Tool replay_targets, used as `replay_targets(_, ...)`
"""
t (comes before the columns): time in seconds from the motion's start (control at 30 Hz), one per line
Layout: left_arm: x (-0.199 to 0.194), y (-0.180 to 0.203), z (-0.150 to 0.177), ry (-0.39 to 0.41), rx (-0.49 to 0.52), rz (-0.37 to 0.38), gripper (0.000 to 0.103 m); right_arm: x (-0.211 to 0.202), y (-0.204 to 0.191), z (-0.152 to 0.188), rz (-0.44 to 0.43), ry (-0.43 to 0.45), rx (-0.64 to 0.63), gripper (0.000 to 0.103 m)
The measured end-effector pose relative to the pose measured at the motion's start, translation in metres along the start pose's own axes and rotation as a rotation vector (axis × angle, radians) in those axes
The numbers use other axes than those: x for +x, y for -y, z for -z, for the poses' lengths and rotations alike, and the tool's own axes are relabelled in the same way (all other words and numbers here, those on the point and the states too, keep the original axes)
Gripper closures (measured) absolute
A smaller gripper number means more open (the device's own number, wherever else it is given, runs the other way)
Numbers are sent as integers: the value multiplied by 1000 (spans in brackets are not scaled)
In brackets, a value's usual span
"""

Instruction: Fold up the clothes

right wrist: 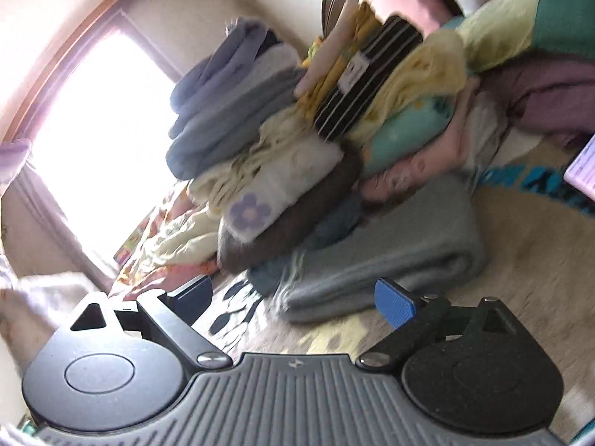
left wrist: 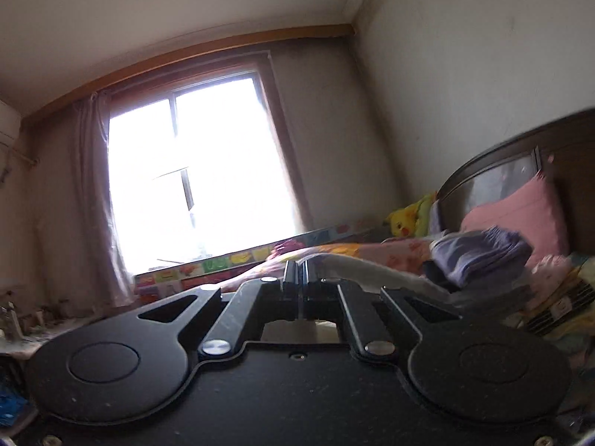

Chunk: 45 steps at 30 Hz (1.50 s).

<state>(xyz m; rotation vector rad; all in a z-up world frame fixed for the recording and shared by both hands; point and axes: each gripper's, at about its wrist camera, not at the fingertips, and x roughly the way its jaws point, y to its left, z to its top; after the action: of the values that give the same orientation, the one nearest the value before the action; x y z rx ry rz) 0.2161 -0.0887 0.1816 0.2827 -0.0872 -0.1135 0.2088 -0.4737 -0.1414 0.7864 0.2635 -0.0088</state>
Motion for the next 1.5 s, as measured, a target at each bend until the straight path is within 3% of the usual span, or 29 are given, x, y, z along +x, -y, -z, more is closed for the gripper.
replay_targets(0.13,12,-24,36,-152,29,-34,103,13,-20,13,-54,-69,-56,9)
replay_targets(0.27,25,-31,119,-385,8,-77,101,24,-48,28,-126,-135,-111,8)
replay_targets(0.37,15,-36,168,-502,-2,-111,78,31,-67,40,-180,-175,-128,7)
replay_targets(0.57,-43,-75,183,-536,-66,-182,56,44,-115,66,-294,-252,-190,5)
replay_targets(0.73,-80,-107,193,-566,-127,-239,50,56,-153,95,-371,-337,-230,1)
replay_targets(0.97,-100,-137,257,-632,-313,-269,41,57,-182,138,-349,-407,-380,0)
replay_targets(1.1,-106,-146,293,-641,-449,-231,41,56,-190,166,-360,-450,-388,0)
replay_targets(1.23,-107,-140,315,-705,-558,-144,41,43,-217,192,-370,-496,-517,0)
replay_targets(1.43,-109,-143,344,-735,-610,-71,37,20,-246,220,-255,-537,-707,0)
replay_targets(1.5,-113,-147,352,-725,-625,-41,37,20,-252,228,-231,-590,-728,0)
